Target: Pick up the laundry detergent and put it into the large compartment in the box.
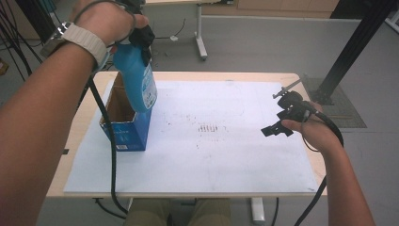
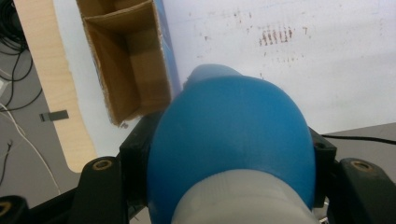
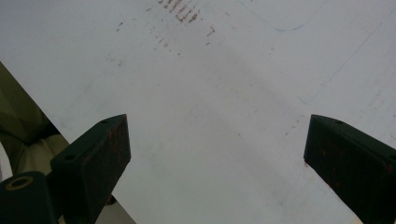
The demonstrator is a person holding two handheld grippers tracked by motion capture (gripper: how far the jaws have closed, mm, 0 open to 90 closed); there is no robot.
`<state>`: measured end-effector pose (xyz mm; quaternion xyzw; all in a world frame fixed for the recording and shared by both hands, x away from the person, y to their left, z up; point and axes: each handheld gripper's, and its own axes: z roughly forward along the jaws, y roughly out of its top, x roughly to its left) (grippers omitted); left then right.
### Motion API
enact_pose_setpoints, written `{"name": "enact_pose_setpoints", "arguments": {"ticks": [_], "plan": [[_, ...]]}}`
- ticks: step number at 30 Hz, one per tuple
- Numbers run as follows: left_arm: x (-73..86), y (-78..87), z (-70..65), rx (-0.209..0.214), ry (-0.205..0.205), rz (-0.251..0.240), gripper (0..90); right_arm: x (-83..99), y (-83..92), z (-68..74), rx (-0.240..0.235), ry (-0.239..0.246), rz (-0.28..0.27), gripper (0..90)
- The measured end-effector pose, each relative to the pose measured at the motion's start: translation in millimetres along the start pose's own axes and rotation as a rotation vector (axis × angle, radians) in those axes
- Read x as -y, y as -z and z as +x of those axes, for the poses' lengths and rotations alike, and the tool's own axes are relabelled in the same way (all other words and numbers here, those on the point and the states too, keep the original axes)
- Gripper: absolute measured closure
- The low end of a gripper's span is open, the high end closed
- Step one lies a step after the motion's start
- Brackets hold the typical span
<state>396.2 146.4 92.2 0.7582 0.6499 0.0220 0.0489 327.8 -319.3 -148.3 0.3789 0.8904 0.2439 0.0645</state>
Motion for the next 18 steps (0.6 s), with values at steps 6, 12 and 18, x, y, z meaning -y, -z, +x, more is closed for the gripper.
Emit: {"name": "enact_pose_setpoints", "arguments": {"ticks": [6,12,18], "plan": [[1.9,10.2,8.5,-0.008,0.027,-0.011,38.2,-0.6,-1.0,-0.7,-0.003,0.000,-0.002,7.0],[3.8,16.8,20.5,-0.006,0.062,-0.024,38.1,-0.1,-0.1,-2.4,-0.002,-0.004,-0.007,7.0],[5.1,18.7,33.9,0.002,0.089,-0.031,38.1,-1.1,-1.5,-3.4,-0.005,-0.004,-0.005,7.0]]}}
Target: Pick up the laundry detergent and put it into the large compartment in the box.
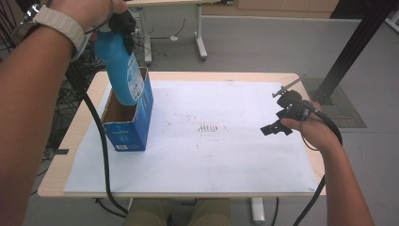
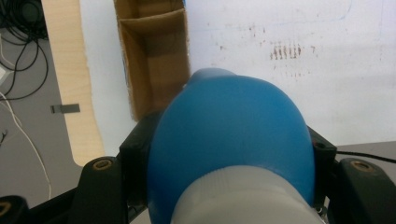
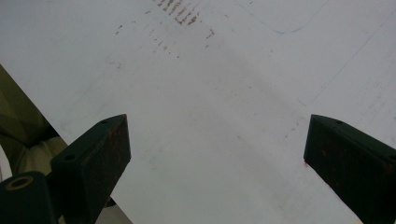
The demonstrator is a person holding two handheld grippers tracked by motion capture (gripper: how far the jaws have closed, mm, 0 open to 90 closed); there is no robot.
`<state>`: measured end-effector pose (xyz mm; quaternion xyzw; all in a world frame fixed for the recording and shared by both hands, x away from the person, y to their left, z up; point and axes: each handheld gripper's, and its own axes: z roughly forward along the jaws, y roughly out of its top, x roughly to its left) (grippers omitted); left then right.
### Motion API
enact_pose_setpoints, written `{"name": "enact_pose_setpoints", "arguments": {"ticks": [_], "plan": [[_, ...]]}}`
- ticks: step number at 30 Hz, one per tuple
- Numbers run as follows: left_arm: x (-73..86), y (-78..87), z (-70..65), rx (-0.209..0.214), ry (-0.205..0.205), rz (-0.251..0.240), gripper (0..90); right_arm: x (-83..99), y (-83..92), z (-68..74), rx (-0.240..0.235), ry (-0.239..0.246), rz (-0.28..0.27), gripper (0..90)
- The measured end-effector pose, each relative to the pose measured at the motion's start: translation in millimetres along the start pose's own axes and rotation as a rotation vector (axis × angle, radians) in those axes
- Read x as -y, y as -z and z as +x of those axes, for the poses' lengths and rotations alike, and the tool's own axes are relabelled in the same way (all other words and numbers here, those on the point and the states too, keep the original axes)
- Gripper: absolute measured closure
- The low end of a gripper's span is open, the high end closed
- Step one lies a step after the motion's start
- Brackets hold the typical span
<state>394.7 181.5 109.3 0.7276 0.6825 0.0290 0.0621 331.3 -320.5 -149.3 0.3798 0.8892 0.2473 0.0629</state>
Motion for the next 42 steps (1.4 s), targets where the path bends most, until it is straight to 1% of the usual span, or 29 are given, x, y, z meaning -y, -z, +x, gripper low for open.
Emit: {"name": "enact_pose_setpoints", "arguments": {"ticks": [5,7,13,21,22,27,31,33,35,39,42], "plan": [[0.3,0.6,8.0,-0.010,0.022,-0.007,38.1,0.1,-1.2,-1.1,0.000,-0.004,0.002,7.0],[-0.1,0.0,9.6,-0.017,0.024,-0.011,38.1,-0.3,-1.9,-1.2,-0.001,-0.005,0.003,7.0],[-1.6,-2.8,16.4,-0.018,0.045,-0.016,38.1,-2.5,-4.5,-1.7,-0.006,-0.003,0.001,7.0],[-5.2,-11.8,28.1,-0.018,0.064,-0.023,38.1,-2.0,-6.6,-2.2,-0.004,-0.005,0.004,7.0],[-4.4,-13.1,29.4,-0.020,0.071,-0.032,38.1,-1.5,-6.6,-2.4,-0.004,-0.006,0.004,7.0],[-6.3,-19.1,35.0,-0.030,0.083,-0.033,38.1,0.8,-5.8,-3.3,-0.001,-0.010,0.004,7.0],[-6.4,-24.0,36.6,-0.040,0.084,-0.043,38.1,1.1,-5.1,-3.0,0.000,-0.012,0.002,7.0],[-8.1,-26.6,36.4,-0.046,0.080,-0.039,38.1,0.5,-5.1,-2.5,0.000,-0.011,0.001,7.0],[-7.6,-28.5,37.3,-0.046,0.082,-0.047,38.1,-0.2,-5.7,-2.2,0.000,-0.010,0.002,7.0],[-9.1,-32.3,42.1,-0.038,0.089,-0.049,38.1,-0.8,-7.7,-2.6,-0.003,-0.012,0.004,7.0],[-9.3,-36.3,43.8,-0.044,0.087,-0.057,38.1,-0.9,-9.1,-2.8,-0.003,-0.013,0.006,7.0]]}}
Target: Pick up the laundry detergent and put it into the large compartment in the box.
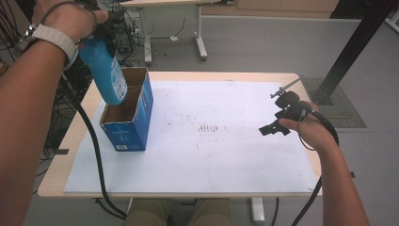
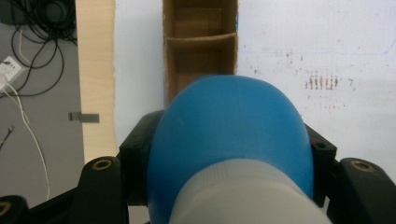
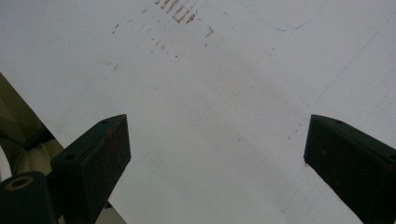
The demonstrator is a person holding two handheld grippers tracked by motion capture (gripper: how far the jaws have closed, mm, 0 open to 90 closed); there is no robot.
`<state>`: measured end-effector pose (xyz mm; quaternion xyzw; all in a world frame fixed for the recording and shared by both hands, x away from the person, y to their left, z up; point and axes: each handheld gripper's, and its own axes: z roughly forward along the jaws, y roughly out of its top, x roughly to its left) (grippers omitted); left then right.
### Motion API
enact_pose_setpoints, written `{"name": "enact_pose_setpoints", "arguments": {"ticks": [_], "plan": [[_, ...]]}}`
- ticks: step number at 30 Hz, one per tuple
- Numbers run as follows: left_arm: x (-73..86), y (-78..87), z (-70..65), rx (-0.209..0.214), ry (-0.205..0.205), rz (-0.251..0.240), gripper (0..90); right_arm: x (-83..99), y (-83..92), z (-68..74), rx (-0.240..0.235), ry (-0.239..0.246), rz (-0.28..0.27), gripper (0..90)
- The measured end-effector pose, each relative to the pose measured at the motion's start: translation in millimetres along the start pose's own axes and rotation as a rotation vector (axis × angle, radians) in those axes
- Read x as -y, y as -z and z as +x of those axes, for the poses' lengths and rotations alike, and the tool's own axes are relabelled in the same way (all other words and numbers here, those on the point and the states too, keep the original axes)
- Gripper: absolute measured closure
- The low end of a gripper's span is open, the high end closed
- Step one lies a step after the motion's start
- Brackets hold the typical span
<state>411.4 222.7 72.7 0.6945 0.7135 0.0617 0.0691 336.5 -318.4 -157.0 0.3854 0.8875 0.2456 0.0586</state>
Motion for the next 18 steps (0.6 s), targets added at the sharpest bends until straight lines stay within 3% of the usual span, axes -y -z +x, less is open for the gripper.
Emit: {"name": "enact_pose_setpoints", "arguments": {"ticks": [18], "plan": [[-5.6,-22.1,5.0,0.001,0.003,-0.003,38.1,-3.3,-5.5,-1.4,-0.006,-0.003,0.009,7.0]]}}
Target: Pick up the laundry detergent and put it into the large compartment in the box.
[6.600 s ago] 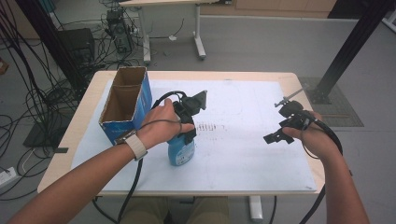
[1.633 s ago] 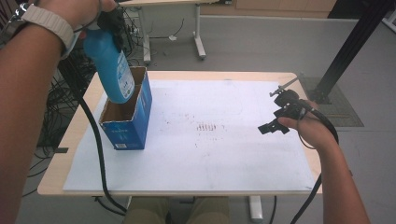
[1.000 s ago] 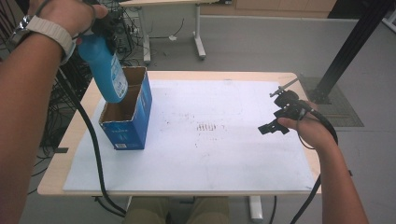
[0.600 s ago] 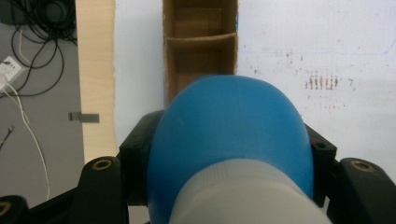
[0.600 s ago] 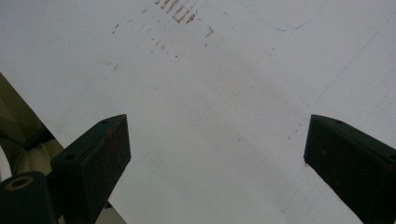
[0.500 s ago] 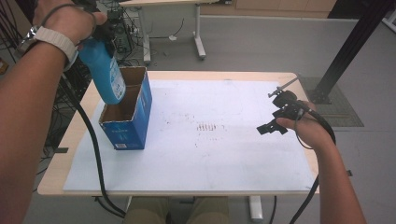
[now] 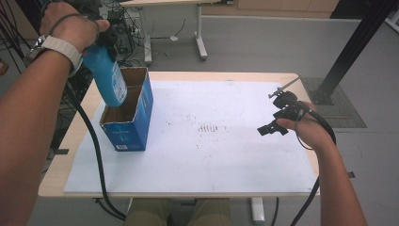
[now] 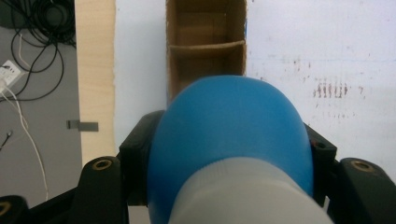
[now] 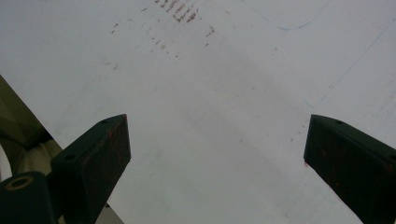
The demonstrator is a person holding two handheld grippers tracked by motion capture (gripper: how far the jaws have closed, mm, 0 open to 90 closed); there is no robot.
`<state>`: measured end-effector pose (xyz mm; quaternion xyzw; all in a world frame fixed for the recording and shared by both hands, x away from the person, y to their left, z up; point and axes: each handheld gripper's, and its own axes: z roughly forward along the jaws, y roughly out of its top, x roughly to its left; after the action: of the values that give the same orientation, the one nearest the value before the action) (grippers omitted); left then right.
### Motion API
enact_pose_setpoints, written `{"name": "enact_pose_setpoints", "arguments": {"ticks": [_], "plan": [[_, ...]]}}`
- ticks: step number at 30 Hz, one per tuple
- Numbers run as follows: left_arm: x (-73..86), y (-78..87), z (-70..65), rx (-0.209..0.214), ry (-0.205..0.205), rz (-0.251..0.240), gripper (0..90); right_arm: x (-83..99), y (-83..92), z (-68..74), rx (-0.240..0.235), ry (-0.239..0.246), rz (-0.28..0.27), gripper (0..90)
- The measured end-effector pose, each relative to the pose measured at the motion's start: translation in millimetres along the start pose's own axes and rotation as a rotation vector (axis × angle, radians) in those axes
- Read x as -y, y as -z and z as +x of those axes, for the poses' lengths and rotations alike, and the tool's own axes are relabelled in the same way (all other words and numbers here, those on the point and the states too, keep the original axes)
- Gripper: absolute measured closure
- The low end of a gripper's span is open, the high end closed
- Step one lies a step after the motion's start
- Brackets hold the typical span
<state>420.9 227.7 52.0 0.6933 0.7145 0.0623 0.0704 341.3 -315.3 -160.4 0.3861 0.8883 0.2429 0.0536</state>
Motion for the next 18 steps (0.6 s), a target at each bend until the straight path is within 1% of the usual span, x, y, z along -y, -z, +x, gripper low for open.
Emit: {"name": "enact_pose_setpoints", "arguments": {"ticks": [5,7,8,10,15,18], "plan": [[-1.1,-6.6,-2.5,-0.009,-0.008,-0.001,38.1,1.8,-2.6,-1.2,-0.005,-0.005,0.001,7.0],[-2.2,-10.0,-1.8,-0.006,-0.007,0.005,38.1,2.5,-3.1,-1.7,-0.005,-0.007,0.002,7.0],[-1.6,-11.4,-1.3,-0.005,-0.007,0.000,38.1,2.4,-3.1,-1.9,-0.005,-0.007,0.004,7.0],[-3.4,-14.3,-0.7,-0.003,-0.009,0.011,38.1,2.5,-2.8,-2.0,-0.004,-0.006,0.003,7.0],[-3.9,-20.5,0.3,-0.003,-0.009,0.009,38.0,1.8,-3.0,-1.8,-0.004,-0.004,0.003,7.0],[-4.0,-26.0,1.4,0.000,-0.009,0.009,38.0,1.8,-4.1,-2.2,-0.007,-0.012,0.006,7.0]]}}
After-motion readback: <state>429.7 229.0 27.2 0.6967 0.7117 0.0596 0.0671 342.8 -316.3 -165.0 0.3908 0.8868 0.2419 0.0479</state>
